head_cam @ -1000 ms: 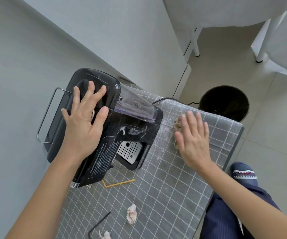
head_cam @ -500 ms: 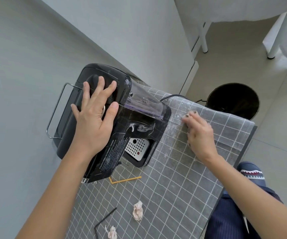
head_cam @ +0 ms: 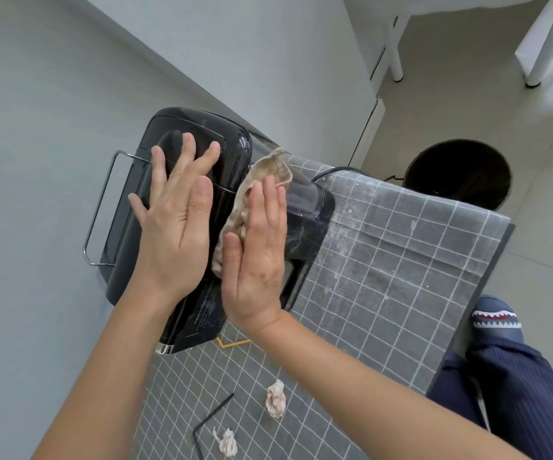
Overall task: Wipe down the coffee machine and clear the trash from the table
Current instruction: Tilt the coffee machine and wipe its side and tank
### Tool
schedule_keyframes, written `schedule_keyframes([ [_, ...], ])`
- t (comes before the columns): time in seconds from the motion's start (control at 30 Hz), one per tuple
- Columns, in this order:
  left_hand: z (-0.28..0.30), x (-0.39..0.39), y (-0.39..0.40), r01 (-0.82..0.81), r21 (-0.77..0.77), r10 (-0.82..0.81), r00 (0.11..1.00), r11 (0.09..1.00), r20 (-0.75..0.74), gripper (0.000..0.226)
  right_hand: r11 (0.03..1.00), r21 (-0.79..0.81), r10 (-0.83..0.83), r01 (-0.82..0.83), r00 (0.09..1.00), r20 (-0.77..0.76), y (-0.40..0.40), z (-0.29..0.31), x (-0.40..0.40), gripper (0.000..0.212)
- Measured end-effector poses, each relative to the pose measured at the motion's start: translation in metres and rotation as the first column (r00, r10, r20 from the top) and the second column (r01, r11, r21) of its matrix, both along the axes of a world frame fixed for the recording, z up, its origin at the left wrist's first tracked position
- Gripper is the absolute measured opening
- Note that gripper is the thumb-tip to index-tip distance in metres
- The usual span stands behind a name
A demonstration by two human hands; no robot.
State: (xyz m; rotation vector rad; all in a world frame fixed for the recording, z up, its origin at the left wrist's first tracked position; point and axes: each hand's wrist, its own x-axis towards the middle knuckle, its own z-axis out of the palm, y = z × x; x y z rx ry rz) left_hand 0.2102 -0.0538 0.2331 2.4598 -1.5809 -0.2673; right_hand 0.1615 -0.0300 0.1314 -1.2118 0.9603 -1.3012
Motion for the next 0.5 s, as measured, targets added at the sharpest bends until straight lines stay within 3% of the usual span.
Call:
schedule_keyframes([
  [0.07,0.0,-0.001,-0.001,0.0,0.001,0.0,1.0,1.0,0.001,0.038,0.999,-0.01,-0.046,0.046,0.999,-0.014,-0.002,-0.018,0.005,0.05],
  [0.33,0.0,-0.002,-0.001,-0.001,0.001,0.001,1.0,1.0,0.008,0.039,0.971,0.225,-0.069,0.087,0.994,-0.086,-0.005,-0.078,0.011,0.05],
  [0.5,0.001,-0.004,-0.001,-0.006,0.0,0.006,1.0,1.0,0.011,0.039,0.793,0.601,0.01,0.096,0.985,-0.171,-0.004,-0.102,0.006,0.05],
])
